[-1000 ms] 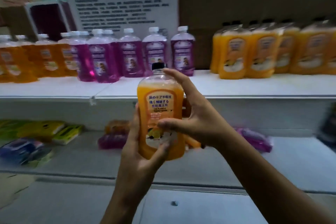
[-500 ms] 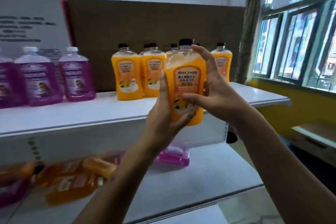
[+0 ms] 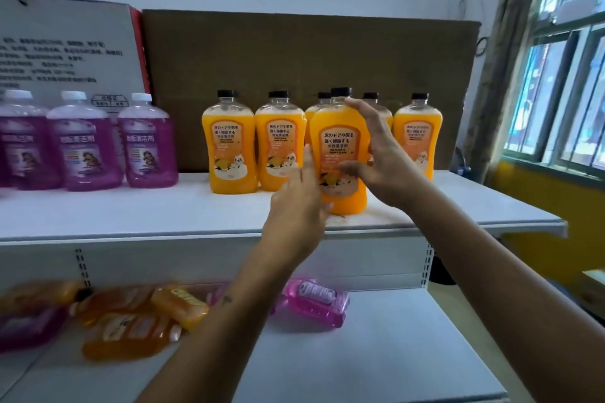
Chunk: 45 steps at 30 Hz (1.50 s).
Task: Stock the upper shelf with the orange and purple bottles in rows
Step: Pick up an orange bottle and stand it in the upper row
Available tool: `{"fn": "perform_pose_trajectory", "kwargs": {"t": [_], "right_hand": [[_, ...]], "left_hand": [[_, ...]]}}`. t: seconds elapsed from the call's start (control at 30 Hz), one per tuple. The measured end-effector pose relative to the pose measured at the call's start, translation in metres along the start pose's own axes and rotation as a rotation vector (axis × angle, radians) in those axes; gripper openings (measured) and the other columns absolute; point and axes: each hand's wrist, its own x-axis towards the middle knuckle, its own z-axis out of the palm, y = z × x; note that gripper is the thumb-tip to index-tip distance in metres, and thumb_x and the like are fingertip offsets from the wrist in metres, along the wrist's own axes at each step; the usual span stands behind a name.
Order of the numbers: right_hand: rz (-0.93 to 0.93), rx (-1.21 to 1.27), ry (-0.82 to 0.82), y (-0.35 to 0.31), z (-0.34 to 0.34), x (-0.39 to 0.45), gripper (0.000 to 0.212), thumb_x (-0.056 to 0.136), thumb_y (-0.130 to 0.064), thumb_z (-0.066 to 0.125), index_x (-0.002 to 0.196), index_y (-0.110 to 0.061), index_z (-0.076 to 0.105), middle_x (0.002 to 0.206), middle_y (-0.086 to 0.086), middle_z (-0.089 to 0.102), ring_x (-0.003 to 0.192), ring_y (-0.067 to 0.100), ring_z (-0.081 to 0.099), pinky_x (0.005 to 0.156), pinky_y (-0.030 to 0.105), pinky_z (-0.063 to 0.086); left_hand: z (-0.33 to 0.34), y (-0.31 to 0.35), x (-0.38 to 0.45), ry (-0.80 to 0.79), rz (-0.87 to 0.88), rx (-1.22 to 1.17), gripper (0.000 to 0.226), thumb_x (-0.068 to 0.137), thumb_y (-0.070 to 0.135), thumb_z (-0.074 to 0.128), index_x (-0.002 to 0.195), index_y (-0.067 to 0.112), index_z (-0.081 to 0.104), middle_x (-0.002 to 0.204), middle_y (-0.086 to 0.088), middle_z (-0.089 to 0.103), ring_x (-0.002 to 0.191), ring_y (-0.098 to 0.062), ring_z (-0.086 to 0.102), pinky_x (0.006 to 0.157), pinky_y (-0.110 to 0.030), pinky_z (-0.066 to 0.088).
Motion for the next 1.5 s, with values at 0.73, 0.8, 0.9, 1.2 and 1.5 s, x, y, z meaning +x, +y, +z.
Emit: {"fn": "perform_pose_trajectory", "kwargs": {"t": [0.73,0.8,0.9,1.2,1.5], "right_hand": [[0.12,-0.119,-0.073,0.036,0.01,0.038,0.095,0.086,-0.004,0.072,0.153,-0.043,0.016,0.162,0.009,0.019,0.142,0.031,0.037,0.106,0.052,0.048],[0.131,-0.12,-0.042,0.029,0.007,0.029,0.097,0.089,-0.009,0.07,0.155,-0.044,0.009,0.166,0.007,0.009,0.151,0.033,0.021,0.114,0.058,0.037],[0.049,-0.141,0.029,0.011,0.006,0.005,0.081,0.093,-0.017,0.066,0.155,-0.037,0.018,0.164,0.009,0.019,0.15,0.029,0.025,0.115,0.056,0.036],[0.018,0.457,-0.082,-0.05,0.091,-0.156,0.04,0.094,-0.017,0.06,0.13,-0.033,0.054,0.129,-0.008,0.062,0.119,0.015,0.062,0.093,0.023,0.052],[0.447,0.41,-0.443,-0.037,0.207,-0.225,0.042,0.096,-0.025,0.061,0.131,-0.044,0.05,0.13,-0.027,0.056,0.116,-0.008,0.055,0.089,0.008,0.048]], "left_hand": [[-0.002,0.014,-0.043,0.246,0.134,-0.255,0.031,0.1,0.012,0.053,0.13,0.009,0.06,0.128,-0.005,0.064,0.117,-0.014,0.058,0.096,-0.021,0.05],[0.0,0.009,-0.072,0.375,0.161,-0.385,0.027,0.098,0.008,0.052,0.123,0.007,0.063,0.122,-0.005,0.067,0.114,-0.011,0.06,0.094,-0.017,0.05],[0.004,-0.014,-0.113,0.455,0.092,-0.492,0.029,0.096,0.009,0.05,0.123,0.007,0.061,0.121,-0.005,0.067,0.116,-0.01,0.061,0.097,-0.023,0.051],[0.009,-0.095,-0.198,0.519,-0.294,-0.534,0.025,0.096,0.013,0.052,0.117,0.013,0.064,0.112,0.003,0.068,0.109,-0.013,0.064,0.088,-0.017,0.051],[-0.016,-0.165,-0.26,0.65,-0.474,-0.421,0.026,0.097,0.019,0.051,0.113,0.032,0.066,0.108,0.011,0.07,0.107,-0.019,0.066,0.09,-0.024,0.054]]}}
